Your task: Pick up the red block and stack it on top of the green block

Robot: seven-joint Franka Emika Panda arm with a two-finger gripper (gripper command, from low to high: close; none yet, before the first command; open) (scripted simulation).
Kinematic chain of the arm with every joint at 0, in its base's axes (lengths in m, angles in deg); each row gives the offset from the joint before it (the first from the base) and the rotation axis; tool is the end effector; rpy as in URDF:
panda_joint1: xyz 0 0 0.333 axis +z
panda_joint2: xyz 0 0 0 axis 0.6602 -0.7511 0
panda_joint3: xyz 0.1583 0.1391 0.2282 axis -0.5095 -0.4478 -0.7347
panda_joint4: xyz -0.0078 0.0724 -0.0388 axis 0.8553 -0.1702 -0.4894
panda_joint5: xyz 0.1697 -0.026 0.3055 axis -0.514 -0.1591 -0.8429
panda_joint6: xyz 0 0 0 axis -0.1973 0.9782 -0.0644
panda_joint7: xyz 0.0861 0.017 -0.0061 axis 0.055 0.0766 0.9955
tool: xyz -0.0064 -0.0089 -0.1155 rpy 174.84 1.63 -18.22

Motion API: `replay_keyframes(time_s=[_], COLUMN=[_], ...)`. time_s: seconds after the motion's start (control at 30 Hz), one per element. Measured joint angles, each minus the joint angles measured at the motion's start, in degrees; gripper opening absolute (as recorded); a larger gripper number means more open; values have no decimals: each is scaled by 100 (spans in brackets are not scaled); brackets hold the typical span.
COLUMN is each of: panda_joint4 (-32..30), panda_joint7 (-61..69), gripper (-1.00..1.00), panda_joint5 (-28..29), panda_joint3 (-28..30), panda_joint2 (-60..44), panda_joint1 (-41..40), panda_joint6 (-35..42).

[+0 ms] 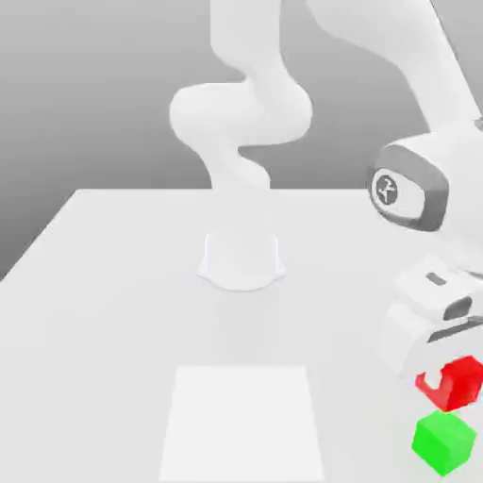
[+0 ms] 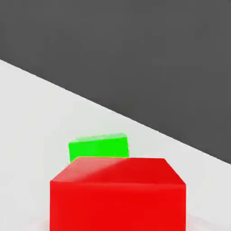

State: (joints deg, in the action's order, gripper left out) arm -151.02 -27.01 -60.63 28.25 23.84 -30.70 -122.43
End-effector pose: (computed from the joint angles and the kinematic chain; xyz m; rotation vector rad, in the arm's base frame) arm 0.4336 0.2435 0.2276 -3.0993 0.5066 0.0000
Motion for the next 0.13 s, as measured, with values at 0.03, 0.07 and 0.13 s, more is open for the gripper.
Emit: replay_keyframes(time_s=[0.03, 0.07, 0.13], panda_joint4=[20, 20, 20], panda_joint7=[-78, -78, -78], gripper=[100, 100, 100], panda_joint5=[117, 117, 117], panda_joint3=[90, 90, 90], panda_joint2=[-188, -188, -188], panda_joint1=[79, 79, 79], panda_joint6=[-160, -160, -160])
